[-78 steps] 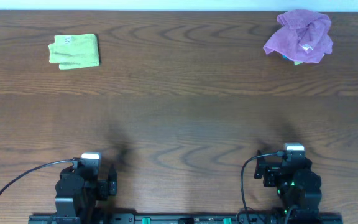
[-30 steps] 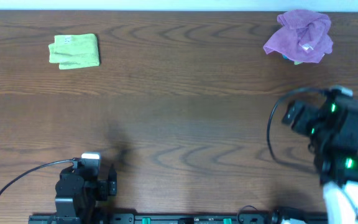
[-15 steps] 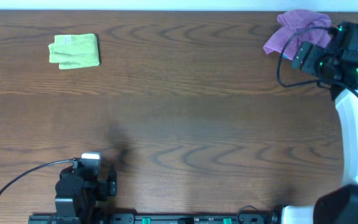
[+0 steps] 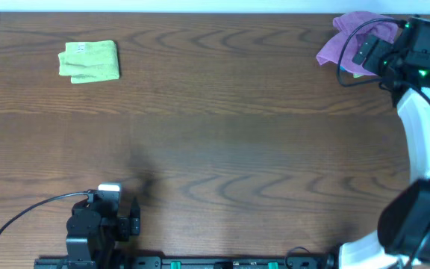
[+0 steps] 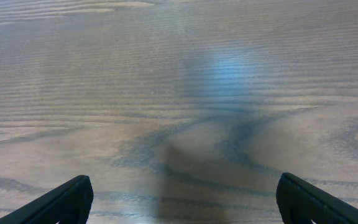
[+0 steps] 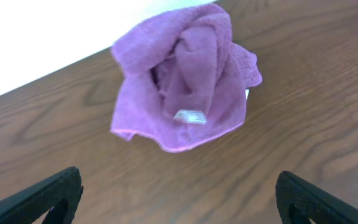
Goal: Fold the cloth
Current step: 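Reach the right gripper to the pink cloth and grasp its corner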
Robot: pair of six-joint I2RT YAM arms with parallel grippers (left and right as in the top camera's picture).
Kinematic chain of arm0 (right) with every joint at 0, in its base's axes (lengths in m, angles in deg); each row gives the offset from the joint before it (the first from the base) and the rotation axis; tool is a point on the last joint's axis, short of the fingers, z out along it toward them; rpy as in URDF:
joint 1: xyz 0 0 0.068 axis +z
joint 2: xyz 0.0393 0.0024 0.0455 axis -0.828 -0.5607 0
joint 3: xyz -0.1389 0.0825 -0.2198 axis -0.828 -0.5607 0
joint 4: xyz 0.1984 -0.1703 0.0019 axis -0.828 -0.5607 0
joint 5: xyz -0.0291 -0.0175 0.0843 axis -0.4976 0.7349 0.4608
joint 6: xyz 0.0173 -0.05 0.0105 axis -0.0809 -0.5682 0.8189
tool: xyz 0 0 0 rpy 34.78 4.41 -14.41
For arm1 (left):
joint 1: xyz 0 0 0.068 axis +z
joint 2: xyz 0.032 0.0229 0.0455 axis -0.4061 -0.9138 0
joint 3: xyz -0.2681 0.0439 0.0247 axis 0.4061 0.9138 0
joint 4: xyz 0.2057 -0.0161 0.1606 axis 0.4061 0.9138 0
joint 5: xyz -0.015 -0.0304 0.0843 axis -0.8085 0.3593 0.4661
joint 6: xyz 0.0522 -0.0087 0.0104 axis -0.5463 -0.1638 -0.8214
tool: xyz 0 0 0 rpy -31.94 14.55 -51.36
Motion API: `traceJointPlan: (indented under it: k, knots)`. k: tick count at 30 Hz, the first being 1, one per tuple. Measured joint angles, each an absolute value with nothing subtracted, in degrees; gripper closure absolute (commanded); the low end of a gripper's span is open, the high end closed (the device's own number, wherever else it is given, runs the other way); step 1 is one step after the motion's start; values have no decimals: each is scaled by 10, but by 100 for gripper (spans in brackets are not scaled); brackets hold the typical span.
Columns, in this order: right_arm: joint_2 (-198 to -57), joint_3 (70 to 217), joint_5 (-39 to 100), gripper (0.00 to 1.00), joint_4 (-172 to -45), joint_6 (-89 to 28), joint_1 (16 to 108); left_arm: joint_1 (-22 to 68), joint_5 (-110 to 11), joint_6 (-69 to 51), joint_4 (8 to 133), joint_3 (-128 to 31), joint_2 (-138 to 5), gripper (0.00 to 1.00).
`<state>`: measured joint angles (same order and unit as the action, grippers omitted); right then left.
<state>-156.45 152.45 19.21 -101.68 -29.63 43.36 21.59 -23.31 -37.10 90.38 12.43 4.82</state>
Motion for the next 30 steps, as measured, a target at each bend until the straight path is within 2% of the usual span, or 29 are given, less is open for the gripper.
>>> traceJointPlan:
  k: [16, 19, 23, 26, 30]
  knots:
    - [-1709, 1532, 194, 1, -873, -257, 414, 216, -233, -371, 904, 124, 48, 5]
    - [-1725, 1533, 198, 3, -853, -249, 414, 216, -233, -371, 904, 124, 48, 5]
    - [-1751, 1533, 207, 19, -828, -239, 414, 216, -233, -371, 904, 124, 48, 5]
    - [-1759, 1533, 211, 23, -823, -235, 413, 216, -233, -371, 904, 124, 48, 4]
    - [-1759, 1533, 214, 34, -821, -231, 413, 216, -233, -371, 904, 124, 48, 5]
